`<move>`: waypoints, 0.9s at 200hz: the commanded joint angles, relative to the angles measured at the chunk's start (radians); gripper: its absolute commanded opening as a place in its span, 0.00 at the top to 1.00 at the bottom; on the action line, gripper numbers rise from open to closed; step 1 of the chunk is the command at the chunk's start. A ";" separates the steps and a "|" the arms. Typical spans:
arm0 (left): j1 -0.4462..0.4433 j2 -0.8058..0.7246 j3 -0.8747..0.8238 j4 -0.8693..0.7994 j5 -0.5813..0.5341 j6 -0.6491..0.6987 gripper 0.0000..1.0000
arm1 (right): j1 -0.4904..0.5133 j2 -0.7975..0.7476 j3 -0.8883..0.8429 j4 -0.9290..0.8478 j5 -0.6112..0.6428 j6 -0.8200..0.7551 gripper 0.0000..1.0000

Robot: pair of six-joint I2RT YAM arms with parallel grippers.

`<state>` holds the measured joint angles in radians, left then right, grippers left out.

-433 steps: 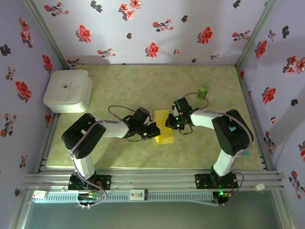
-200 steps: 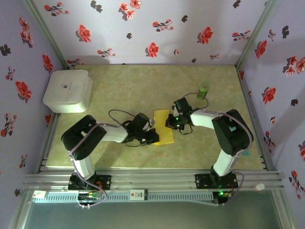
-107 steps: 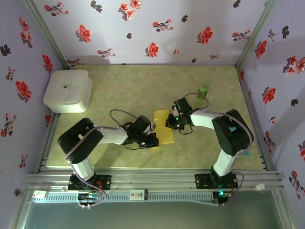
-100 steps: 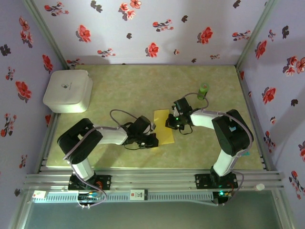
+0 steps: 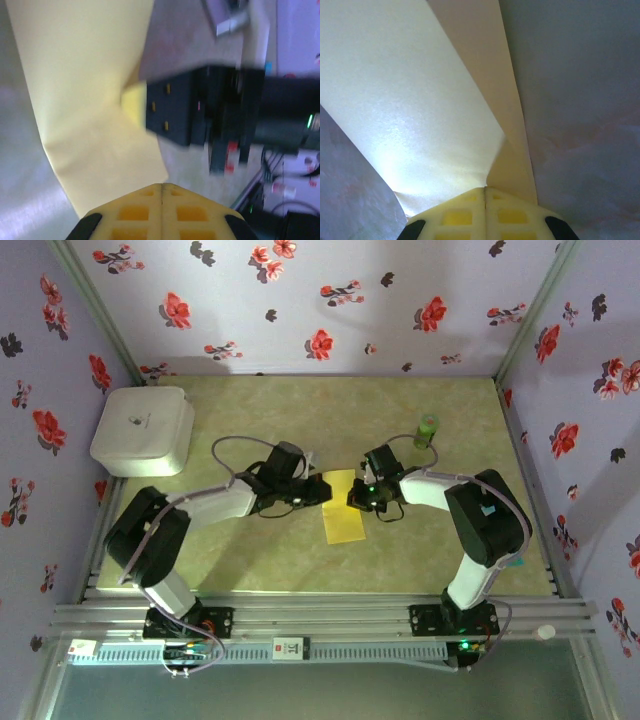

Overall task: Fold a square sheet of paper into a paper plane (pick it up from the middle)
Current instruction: First fold the square sheet of paper in half at the center of the table.

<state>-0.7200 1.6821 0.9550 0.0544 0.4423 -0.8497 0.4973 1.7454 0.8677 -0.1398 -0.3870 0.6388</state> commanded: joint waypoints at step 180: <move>0.087 0.268 0.116 -0.061 0.059 0.058 1.00 | 0.006 0.071 -0.039 -0.163 0.071 0.000 1.00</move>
<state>-0.6476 1.9533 1.0222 0.1059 0.5014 -0.8196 0.4973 1.7496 0.8707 -0.1436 -0.3923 0.6388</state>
